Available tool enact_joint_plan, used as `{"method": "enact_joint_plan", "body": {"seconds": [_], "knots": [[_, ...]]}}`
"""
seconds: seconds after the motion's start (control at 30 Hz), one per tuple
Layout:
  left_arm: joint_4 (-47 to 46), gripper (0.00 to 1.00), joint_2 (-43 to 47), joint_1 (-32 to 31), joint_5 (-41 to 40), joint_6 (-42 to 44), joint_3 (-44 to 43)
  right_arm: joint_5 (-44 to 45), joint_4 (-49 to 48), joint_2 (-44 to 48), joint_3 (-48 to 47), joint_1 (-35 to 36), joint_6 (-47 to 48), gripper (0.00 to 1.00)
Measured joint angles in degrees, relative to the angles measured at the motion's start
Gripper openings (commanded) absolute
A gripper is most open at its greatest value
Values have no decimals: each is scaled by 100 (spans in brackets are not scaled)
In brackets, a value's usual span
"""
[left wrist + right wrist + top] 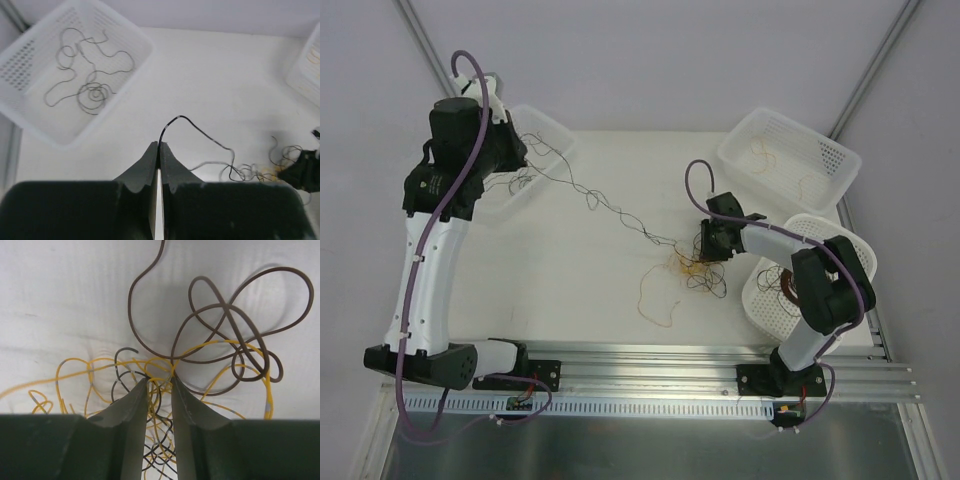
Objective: Untangle the cables
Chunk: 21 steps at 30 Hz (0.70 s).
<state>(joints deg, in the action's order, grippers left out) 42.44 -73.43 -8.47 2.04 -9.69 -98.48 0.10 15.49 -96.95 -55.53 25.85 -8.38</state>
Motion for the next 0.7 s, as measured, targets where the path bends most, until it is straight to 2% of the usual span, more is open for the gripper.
{"method": "enact_joint_plan", "body": {"seconds": [0.13, 0.43, 0.57, 0.7], "knots": [[219, 0, 101, 33, -1082, 437, -481, 11, 109, 76, 59, -247, -116, 27], [551, 0, 72, 184, -3545, 1108, -940, -81, 262, 90, 57, -566, -308, 27], [595, 0, -76, 295, -4168, 1233, -1384, -103, 315, 90, 46, -638, -343, 27], [597, 0, -160, 337, -4450, 1318, -1650, -103, 378, 90, 24, -667, -350, 29]]}}
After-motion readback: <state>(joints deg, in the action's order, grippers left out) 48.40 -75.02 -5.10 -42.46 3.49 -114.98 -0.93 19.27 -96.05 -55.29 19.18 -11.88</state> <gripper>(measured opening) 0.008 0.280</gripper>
